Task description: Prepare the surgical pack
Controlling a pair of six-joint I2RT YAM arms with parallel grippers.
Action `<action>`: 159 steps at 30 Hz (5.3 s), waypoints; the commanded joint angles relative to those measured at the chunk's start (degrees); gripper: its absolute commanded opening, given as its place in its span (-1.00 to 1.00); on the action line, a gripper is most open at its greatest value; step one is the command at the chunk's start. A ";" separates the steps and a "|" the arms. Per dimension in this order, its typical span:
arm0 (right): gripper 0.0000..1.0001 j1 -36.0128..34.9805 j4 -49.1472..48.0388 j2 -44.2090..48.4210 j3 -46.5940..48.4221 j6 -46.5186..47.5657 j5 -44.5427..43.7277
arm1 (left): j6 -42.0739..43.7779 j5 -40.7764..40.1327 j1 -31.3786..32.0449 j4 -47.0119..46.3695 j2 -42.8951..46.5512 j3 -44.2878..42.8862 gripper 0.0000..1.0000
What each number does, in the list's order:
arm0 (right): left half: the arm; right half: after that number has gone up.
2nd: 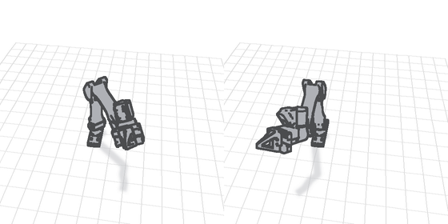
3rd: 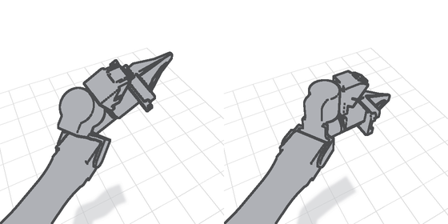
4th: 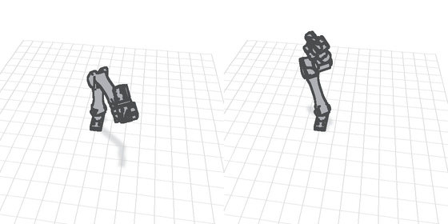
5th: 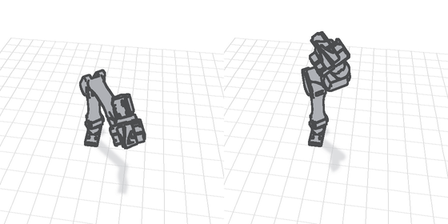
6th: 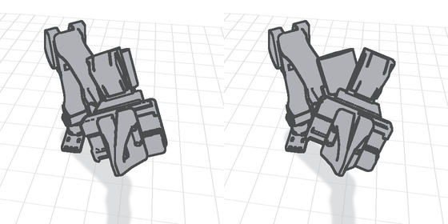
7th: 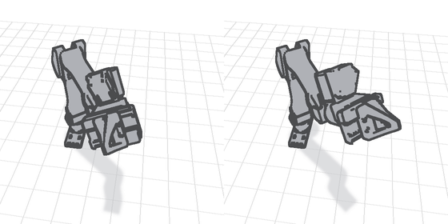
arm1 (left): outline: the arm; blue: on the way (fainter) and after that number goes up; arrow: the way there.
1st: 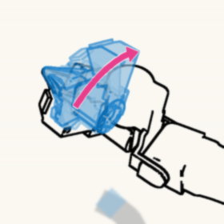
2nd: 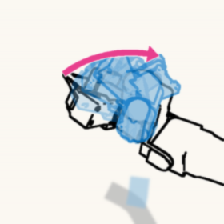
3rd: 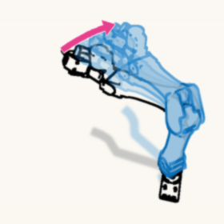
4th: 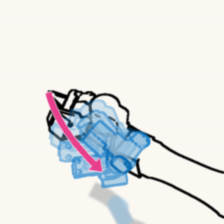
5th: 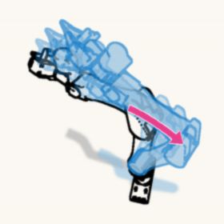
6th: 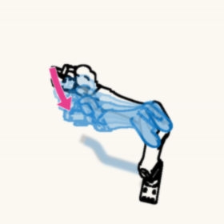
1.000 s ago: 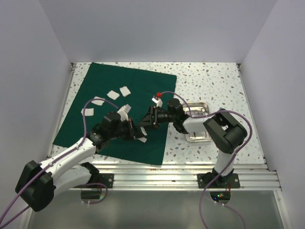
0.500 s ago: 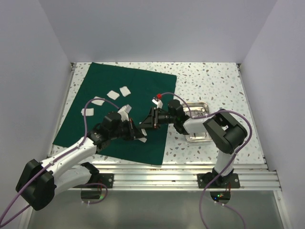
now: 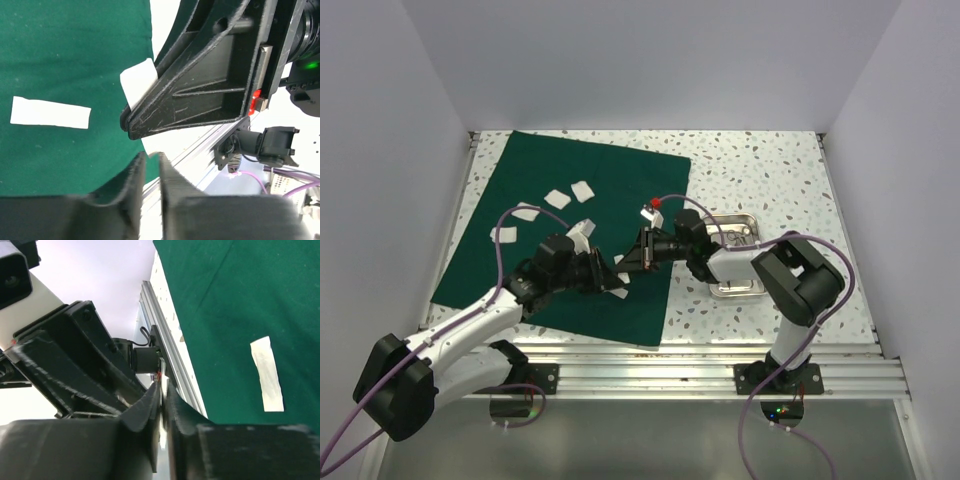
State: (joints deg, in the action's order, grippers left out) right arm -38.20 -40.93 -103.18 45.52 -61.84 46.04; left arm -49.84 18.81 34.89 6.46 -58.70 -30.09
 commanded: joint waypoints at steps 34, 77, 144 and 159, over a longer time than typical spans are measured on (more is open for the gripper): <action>-0.05 23.17 78.81 11.14 17.24 47.96 -45.86 | -10.71 -16.69 0.17 13.40 -18.56 -9.55 0.26; -0.02 4.98 66.15 16.69 12.40 41.98 -34.97 | -10.27 -25.31 0.26 6.38 -25.33 -9.64 -1.00; -1.00 -4.34 37.32 -4.41 10.20 22.29 -14.31 | -8.16 -24.95 0.17 6.89 -9.98 0.29 -0.43; -1.00 15.59 63.59 22.21 8.01 37.57 -27.66 | -2.98 -33.75 0.09 20.97 6.40 -7.97 0.13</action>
State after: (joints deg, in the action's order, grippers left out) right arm -28.40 12.45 -86.32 54.30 -30.96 24.73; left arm -55.37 -12.62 34.89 25.69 -53.63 -36.21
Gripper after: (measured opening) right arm 0.010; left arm 0.553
